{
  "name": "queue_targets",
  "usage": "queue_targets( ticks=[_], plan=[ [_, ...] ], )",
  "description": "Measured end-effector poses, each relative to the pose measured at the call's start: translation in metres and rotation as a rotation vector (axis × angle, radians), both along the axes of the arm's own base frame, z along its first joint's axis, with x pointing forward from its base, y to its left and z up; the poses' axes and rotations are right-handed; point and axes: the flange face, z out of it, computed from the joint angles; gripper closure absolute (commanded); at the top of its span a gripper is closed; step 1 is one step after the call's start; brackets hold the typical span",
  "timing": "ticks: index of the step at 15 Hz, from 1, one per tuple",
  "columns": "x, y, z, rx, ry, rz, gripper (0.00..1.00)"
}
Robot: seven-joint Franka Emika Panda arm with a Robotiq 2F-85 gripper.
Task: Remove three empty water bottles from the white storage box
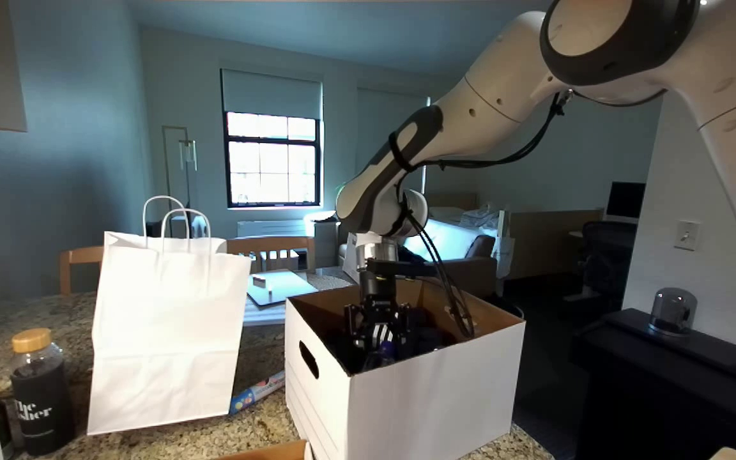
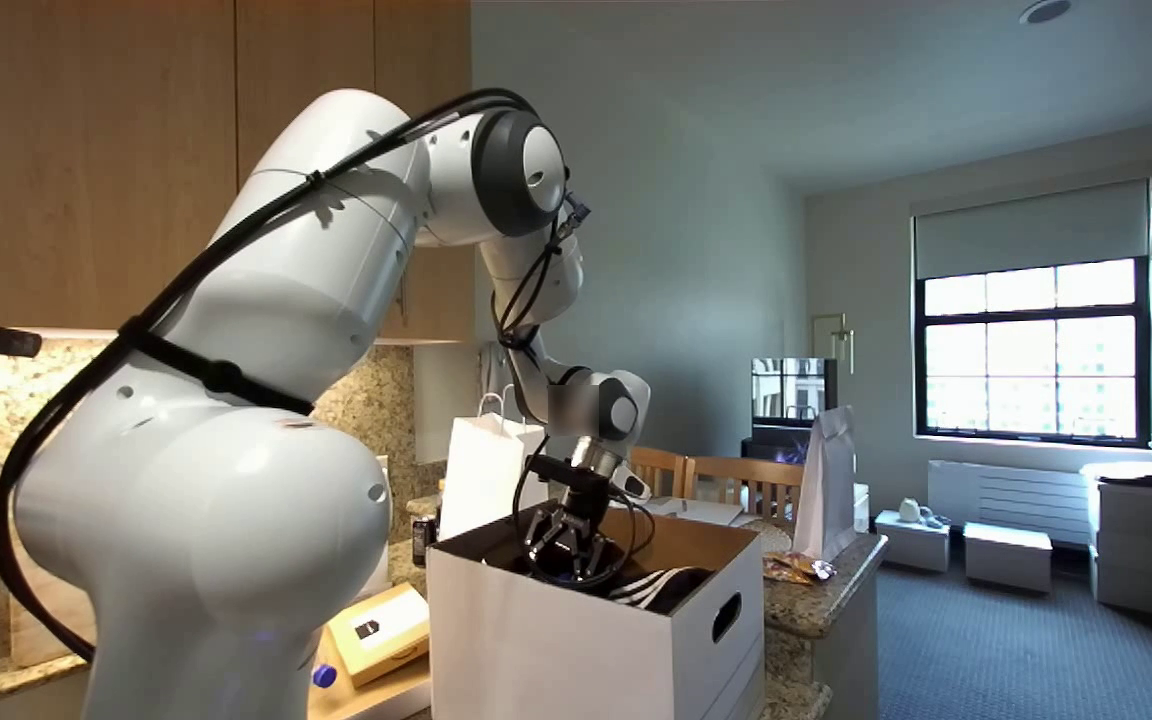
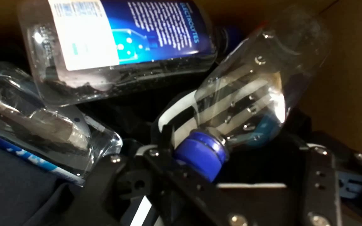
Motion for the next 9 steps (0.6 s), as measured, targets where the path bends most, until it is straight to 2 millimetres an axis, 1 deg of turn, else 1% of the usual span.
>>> queue_targets(
  ticks=[2,6,9],
  plan=[
    [0.0008,0.0009,0.0002,-0.002,-0.008,0.003,0.49],
    [0.0027,0.0038,0.0019,0.000,-0.027,0.010,0.49],
    [0.0053,0.0092,0.0100,0.015,-0.063,0.037,0.49]
  ],
)
